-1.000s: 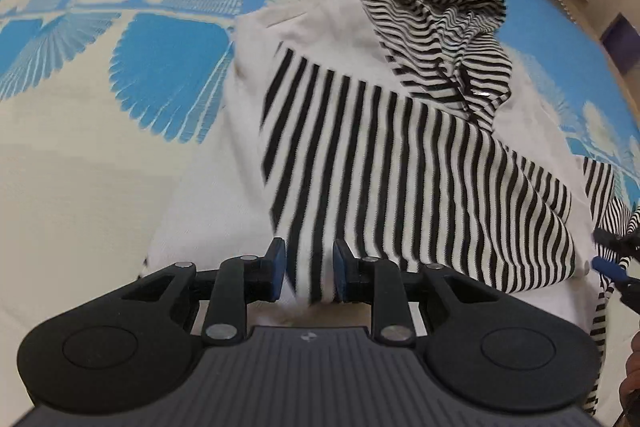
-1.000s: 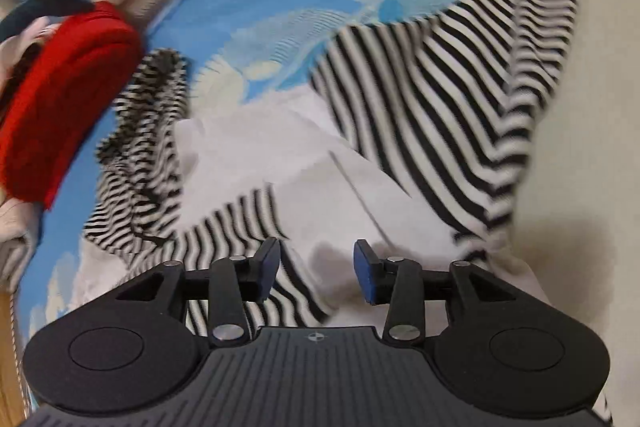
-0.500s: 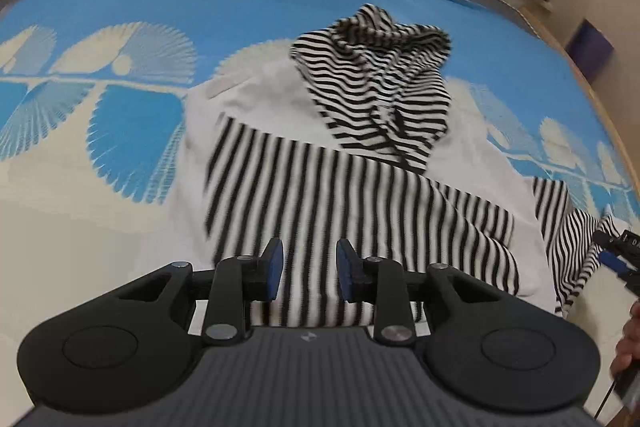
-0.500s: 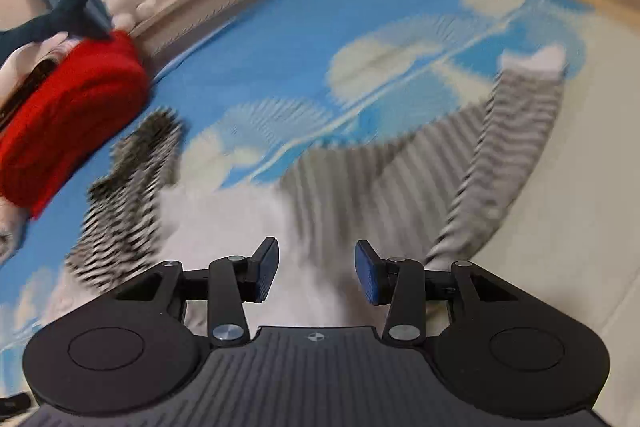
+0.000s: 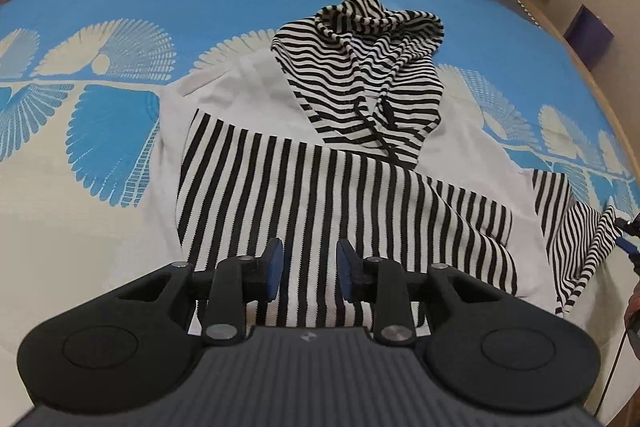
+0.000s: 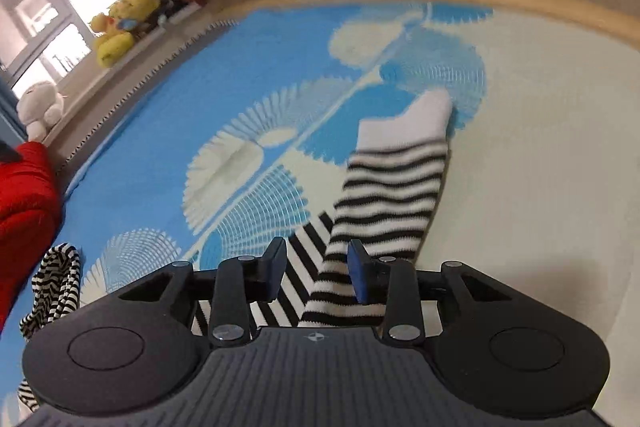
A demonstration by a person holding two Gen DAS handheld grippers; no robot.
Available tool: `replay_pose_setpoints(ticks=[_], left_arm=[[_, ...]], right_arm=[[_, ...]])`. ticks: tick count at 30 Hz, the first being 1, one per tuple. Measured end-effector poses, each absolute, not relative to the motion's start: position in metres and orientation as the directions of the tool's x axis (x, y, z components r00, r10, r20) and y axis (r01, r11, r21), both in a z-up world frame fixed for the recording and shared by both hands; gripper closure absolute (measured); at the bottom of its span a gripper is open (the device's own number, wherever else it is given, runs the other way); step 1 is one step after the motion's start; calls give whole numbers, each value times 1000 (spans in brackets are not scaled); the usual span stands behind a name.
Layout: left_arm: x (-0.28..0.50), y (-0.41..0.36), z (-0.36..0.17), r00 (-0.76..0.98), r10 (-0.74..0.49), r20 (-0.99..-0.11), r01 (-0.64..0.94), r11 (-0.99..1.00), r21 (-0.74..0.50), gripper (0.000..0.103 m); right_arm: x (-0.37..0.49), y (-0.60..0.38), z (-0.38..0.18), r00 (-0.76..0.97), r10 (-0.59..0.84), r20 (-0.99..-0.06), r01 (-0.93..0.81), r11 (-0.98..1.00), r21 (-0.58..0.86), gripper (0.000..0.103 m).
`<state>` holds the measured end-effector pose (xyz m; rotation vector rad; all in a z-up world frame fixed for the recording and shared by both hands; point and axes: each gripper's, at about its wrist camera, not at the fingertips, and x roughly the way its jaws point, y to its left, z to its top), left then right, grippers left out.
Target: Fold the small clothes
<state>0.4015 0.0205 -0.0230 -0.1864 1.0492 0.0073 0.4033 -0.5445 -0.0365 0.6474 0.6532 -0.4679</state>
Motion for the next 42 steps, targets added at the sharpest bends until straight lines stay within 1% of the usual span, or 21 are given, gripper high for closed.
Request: replay_pose_setpoints(ticks=[6, 15, 16, 17, 18, 20, 21, 25, 28, 30, 31, 33, 34, 35, 36, 37, 38, 39, 40, 41, 42], left_arm=[[407, 23, -24, 494, -85, -865, -109, 981, -158, 71], [409, 24, -26, 489, -93, -867, -119, 978, -172, 71], [409, 25, -25, 490, -94, -867, -121, 977, -175, 71], [409, 26, -25, 491, -95, -866, -123, 977, -177, 71], [409, 27, -24, 491, -94, -866, -126, 976, -177, 71], [408, 29, -24, 491, -91, -867, -133, 975, -178, 71], [408, 30, -24, 489, -92, -867, -135, 974, -180, 71], [407, 40, -21, 492, -102, -864, -153, 967, -201, 71], [405, 50, -15, 505, -97, -858, -171, 963, -210, 71], [404, 58, -13, 510, -91, -855, -187, 959, -214, 71], [404, 63, -12, 512, -90, -854, -194, 957, -217, 71], [403, 73, -10, 515, -85, -853, -215, 950, -224, 71], [403, 79, -9, 517, -81, -852, -229, 946, -229, 71], [402, 85, -8, 518, -79, -852, -241, 942, -234, 71], [401, 91, -7, 520, -79, -850, -254, 937, -242, 71], [400, 96, -6, 522, -78, -850, -265, 932, -248, 71], [400, 101, -5, 522, -78, -849, -274, 928, -253, 71], [399, 105, -4, 523, -80, -849, -283, 923, -261, 71], [398, 109, -3, 525, -85, -847, -289, 918, -271, 71], [398, 114, -2, 526, -90, -846, -296, 913, -282, 71], [398, 118, -2, 525, -95, -845, -306, 906, -292, 71]], right_arm=[[417, -540, -53, 682, -174, -710, 579, 721, 380, 66], [428, -531, -65, 637, -203, -744, 593, 746, 304, 67], [428, -530, -65, 634, -209, -744, 593, 749, 295, 68], [429, -529, -65, 631, -218, -745, 595, 752, 284, 75], [430, -528, -65, 623, -229, -748, 600, 754, 268, 87], [430, -527, -65, 610, -241, -755, 613, 747, 257, 98], [428, -527, -63, 611, -250, -751, 626, 733, 265, 101], [423, -514, -38, 650, -318, -690, 641, 717, 274, 102], [420, -474, -2, 753, -320, -574, 555, 779, 293, 102], [417, -423, 24, 862, -223, -455, 384, 874, 297, 102], [414, -395, 35, 906, -129, -404, 263, 918, 296, 102], [404, -332, 51, 938, 144, -315, -48, 955, 294, 102], [400, -304, 53, 903, 303, -304, -210, 930, 302, 102], [396, -278, 52, 832, 453, -321, -359, 880, 313, 102], [392, -251, 46, 732, 577, -362, -486, 815, 314, 101], [386, -230, 38, 657, 631, -413, -552, 775, 307, 101], [383, -213, 26, 574, 662, -482, -593, 742, 312, 94], [382, -203, 17, 497, 679, -540, -617, 715, 330, 91], [380, -196, 8, 437, 677, -593, -632, 699, 333, 91], [377, -192, 4, 436, 635, -637, -627, 723, 291, 91], [375, -192, 4, 463, 591, -660, -607, 754, 250, 88]])
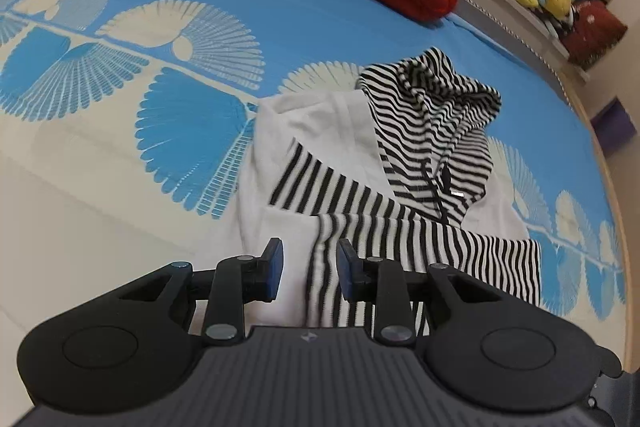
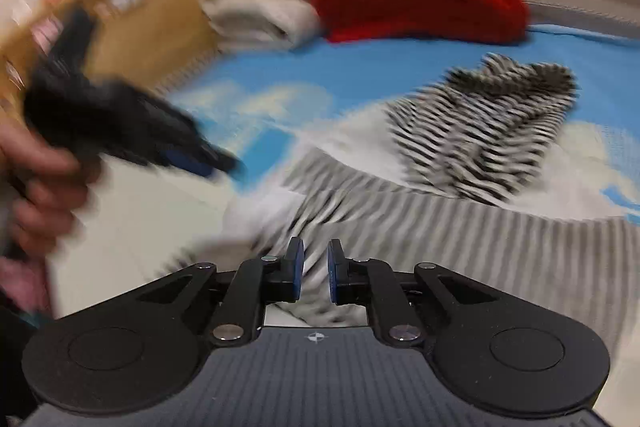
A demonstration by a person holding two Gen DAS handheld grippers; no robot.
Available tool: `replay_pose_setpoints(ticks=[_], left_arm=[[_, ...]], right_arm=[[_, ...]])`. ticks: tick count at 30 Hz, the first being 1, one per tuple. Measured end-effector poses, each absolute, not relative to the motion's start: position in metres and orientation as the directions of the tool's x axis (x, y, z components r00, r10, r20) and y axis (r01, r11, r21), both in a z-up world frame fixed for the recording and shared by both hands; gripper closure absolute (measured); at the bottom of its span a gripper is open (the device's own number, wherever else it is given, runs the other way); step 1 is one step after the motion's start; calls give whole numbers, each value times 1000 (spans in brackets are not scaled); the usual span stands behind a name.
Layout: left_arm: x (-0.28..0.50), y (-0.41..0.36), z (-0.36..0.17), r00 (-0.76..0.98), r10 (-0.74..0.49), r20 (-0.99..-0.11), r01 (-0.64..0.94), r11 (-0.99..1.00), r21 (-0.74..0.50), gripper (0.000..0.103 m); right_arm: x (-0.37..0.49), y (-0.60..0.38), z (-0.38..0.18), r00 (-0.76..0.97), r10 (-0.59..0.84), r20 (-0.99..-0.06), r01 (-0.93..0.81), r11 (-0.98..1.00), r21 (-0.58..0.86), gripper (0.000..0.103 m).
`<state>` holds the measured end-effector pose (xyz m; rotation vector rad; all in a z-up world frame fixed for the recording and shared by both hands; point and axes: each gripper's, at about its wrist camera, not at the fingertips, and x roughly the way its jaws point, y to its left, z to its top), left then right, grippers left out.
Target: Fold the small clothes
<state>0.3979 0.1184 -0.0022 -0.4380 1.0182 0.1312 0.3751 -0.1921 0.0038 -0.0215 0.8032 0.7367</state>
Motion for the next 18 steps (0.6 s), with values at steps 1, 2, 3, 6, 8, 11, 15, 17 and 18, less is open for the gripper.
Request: replay_pose_setpoints(ticks=[1, 2, 3, 6, 8, 11, 15, 17, 18], left_arm=[[398, 124, -2, 525, -101, -845, -320, 897, -306, 71], [398, 130, -3, 524, -108, -845, -335, 886, -321, 71], [398, 135, -3, 525, -114, -844, -348, 876, -335, 71], [398, 147, -6, 520, -115, -846, -381, 855, -351, 71], [399, 152, -11, 512, -110, -852, -393, 852, -346, 71], [399, 153, -23, 484, -109, -868, -406, 851, -333, 71], [402, 146, -44, 439, -129, -889, -405, 855, -324, 71], [403, 141, -54, 423, -132, -896, -398, 862, -315, 71], [405, 138, -59, 411, -127, -903, -397, 867, -303, 71]], right_arm=[[376, -197, 7, 494, 555, -669, -574, 786, 228, 87], [377, -202, 13, 522, 524, -673, -534, 816, 221, 87], [380, -211, 22, 560, 479, -676, -468, 856, 219, 85], [381, -233, 54, 645, 352, -678, -246, 936, 252, 66], [377, -245, 70, 674, 297, -676, -134, 950, 283, 59], [366, -262, 67, 716, 288, -635, -89, 941, 326, 58], [381, -272, 27, 627, 202, -753, 29, 959, 281, 58], [392, -284, 10, 583, 180, -792, 117, 946, 302, 58], [396, -291, 2, 562, 184, -806, 152, 935, 319, 58]])
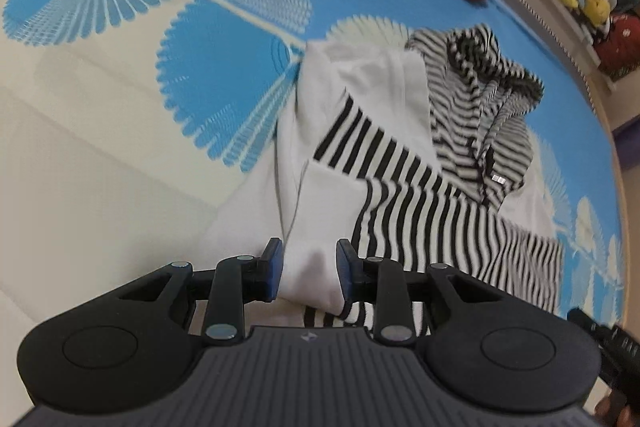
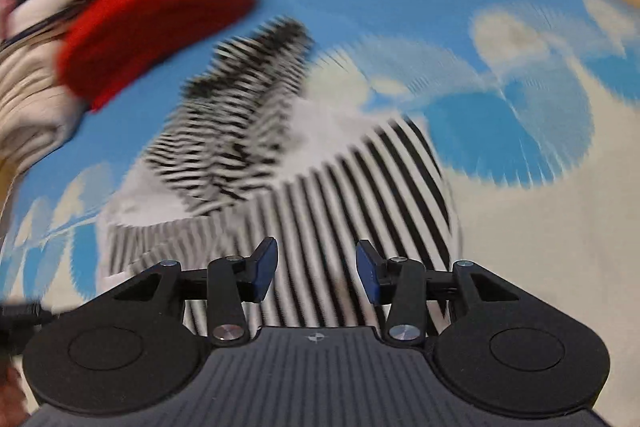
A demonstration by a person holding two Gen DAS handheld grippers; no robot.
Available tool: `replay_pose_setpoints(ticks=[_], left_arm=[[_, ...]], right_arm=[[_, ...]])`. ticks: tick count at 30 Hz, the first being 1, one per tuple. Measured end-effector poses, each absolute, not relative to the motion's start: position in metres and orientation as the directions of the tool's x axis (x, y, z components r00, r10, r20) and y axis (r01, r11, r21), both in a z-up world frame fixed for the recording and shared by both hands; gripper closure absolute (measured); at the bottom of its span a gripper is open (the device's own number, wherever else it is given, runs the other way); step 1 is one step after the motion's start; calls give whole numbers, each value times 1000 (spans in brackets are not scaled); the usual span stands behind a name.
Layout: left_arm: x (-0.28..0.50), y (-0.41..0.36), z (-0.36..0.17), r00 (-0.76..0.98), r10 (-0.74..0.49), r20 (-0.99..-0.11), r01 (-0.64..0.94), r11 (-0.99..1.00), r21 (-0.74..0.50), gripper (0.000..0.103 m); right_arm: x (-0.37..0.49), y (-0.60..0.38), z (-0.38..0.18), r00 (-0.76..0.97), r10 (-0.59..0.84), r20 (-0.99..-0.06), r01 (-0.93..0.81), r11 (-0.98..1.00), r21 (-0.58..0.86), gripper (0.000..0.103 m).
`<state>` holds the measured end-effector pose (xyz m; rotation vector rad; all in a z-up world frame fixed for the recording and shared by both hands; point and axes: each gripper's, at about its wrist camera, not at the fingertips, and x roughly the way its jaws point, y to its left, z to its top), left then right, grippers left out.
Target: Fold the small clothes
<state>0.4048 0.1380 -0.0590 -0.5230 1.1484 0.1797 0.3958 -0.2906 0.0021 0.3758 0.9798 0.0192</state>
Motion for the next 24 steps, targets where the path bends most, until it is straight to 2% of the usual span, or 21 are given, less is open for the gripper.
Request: replay_pose_setpoints(ticks=[4, 8, 9, 10, 11, 16, 21, 23, 24], left_arm=[[408, 130, -75, 378, -103, -920, -392, 883, -260, 71], [409, 126, -86, 355, -93, -930, -380, 895, -235, 72], [408, 125, -87, 356, -95, -930, -373, 898, -234, 80], [408, 123, -85, 359, -90, -929, -359, 905, -226, 96], [407, 120, -82, 366, -72, -928, -343, 916, -207, 98], [399, 114, -47, 451, -24, -892, -301, 937, -177, 98], [401, 117, -66, 359, -32, -933, -355, 920, -168, 97], [401, 114, -56, 411, 17, -911, -346, 928, -139, 94], [401, 109, -49, 447, 25, -894, -317, 939, -132, 87]], right_arm=[[403, -306, -22, 510, 149, -847, 274, 906, 324, 58], [402, -316, -34, 476, 185, -860, 329, 869, 369, 58], [403, -318, -35, 468, 190, -863, 336, 865, 373, 58], [404, -319, -39, 459, 191, -868, 343, 863, 371, 58], [403, -321, -41, 448, 188, -874, 353, 861, 366, 58], [403, -326, -57, 394, 162, -905, 412, 849, 331, 58], [401, -322, -55, 386, 105, -917, 408, 872, 271, 59], [400, -320, -49, 390, 77, -918, 420, 872, 252, 59], [400, -317, -44, 406, 69, -911, 416, 874, 252, 58]])
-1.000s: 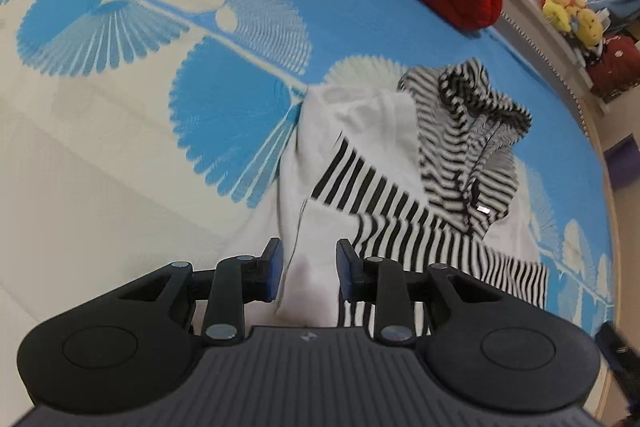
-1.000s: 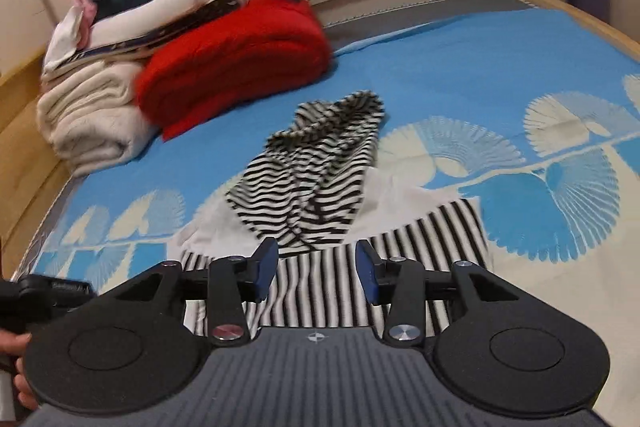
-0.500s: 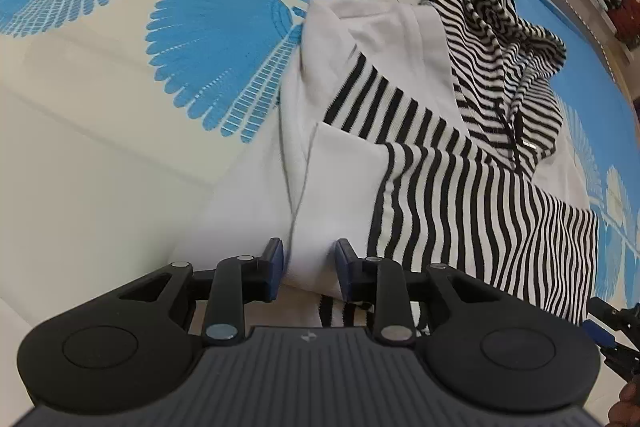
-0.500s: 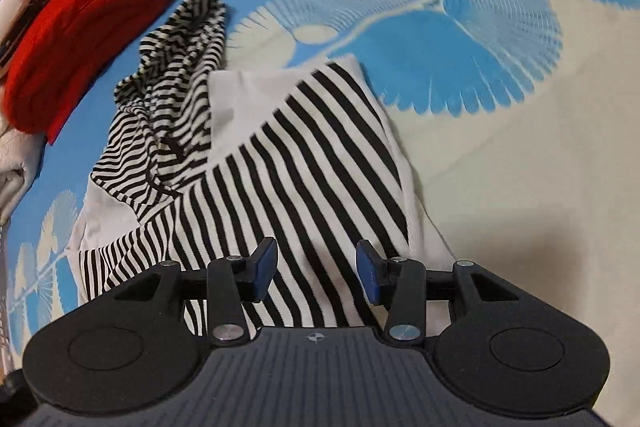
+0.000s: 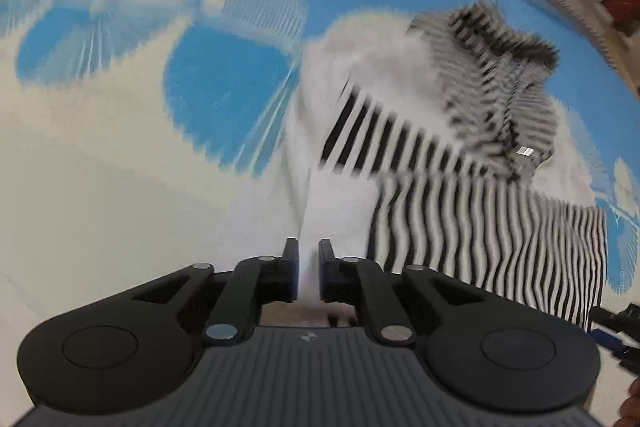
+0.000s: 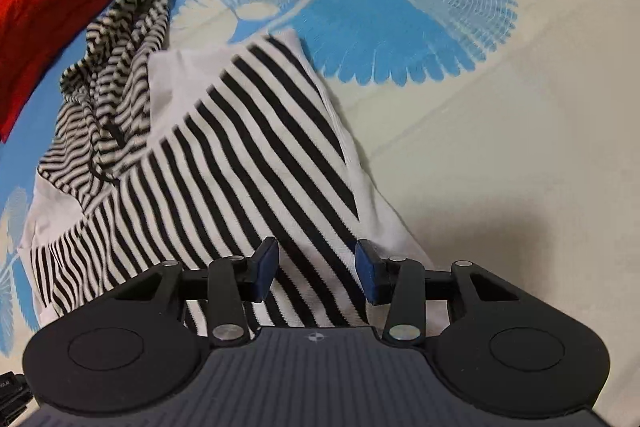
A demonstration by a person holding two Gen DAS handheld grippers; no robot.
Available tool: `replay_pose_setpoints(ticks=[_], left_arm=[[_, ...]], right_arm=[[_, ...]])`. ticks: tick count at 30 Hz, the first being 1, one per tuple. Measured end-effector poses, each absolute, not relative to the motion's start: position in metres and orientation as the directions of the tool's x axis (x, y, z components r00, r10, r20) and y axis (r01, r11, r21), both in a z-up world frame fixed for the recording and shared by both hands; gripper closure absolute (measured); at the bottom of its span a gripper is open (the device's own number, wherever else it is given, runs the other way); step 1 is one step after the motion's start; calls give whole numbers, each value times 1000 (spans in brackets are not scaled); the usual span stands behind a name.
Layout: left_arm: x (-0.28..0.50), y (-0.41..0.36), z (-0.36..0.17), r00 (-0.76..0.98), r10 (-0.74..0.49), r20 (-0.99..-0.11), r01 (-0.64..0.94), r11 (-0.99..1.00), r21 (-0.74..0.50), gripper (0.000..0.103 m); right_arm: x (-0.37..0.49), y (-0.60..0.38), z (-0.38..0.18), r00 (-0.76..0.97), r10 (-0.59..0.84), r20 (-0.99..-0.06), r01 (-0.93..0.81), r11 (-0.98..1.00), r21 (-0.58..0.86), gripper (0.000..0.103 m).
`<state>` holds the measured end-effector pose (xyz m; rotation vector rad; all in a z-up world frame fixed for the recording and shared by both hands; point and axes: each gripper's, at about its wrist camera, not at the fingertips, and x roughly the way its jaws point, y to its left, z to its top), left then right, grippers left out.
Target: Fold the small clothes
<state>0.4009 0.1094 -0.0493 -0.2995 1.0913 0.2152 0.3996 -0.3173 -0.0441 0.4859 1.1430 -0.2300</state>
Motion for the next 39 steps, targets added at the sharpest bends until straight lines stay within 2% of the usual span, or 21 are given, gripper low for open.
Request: replay_pose_setpoints(ticks=[1, 3, 5, 8, 12, 16, 21, 31, 35, 39], left_arm=[[402, 103, -43, 479, 19, -878, -277, 952, -130, 79], [403, 92, -42, 499, -16, -867, -215, 966, -142, 74], [405, 89, -57, 443, -72, -893, -219, 958, -185, 74], [408, 94, -87, 323, -131, -937, -287, 930, -229, 74], [408, 90, -75, 361, -67, -930, -275, 945, -175, 74], [407, 79, -49, 450, -40, -892, -234, 959, -161, 65], [411, 59, -45, 467, -2, -884, -214, 970, -115, 65], [417, 33, -29, 563, 50, -825, -158, 986, -48, 65], [419, 24, -23, 611, 71, -788, -138, 990, -19, 65], [415, 17, -11, 700, 70, -711, -100, 995, 0, 65]], right_arm=[[399, -313, -37, 429, 69, -901, 399, 880, 257, 58], [400, -301, -26, 471, 85, -878, 336, 903, 268, 57], [401, -293, -25, 471, 102, -876, 298, 917, 266, 54], [404, -297, -47, 390, 145, -909, 358, 886, 295, 53], [403, -301, -56, 353, 128, -927, 411, 869, 276, 53], [403, -289, -25, 444, 112, -889, 307, 913, 268, 53], [402, -280, -4, 517, 13, -856, 203, 970, 137, 52], [393, -285, 9, 543, -14, -840, 141, 987, 75, 52], [389, -291, 14, 550, -18, -835, 126, 990, 61, 52], [386, -295, 18, 557, -25, -830, 106, 994, 41, 52]])
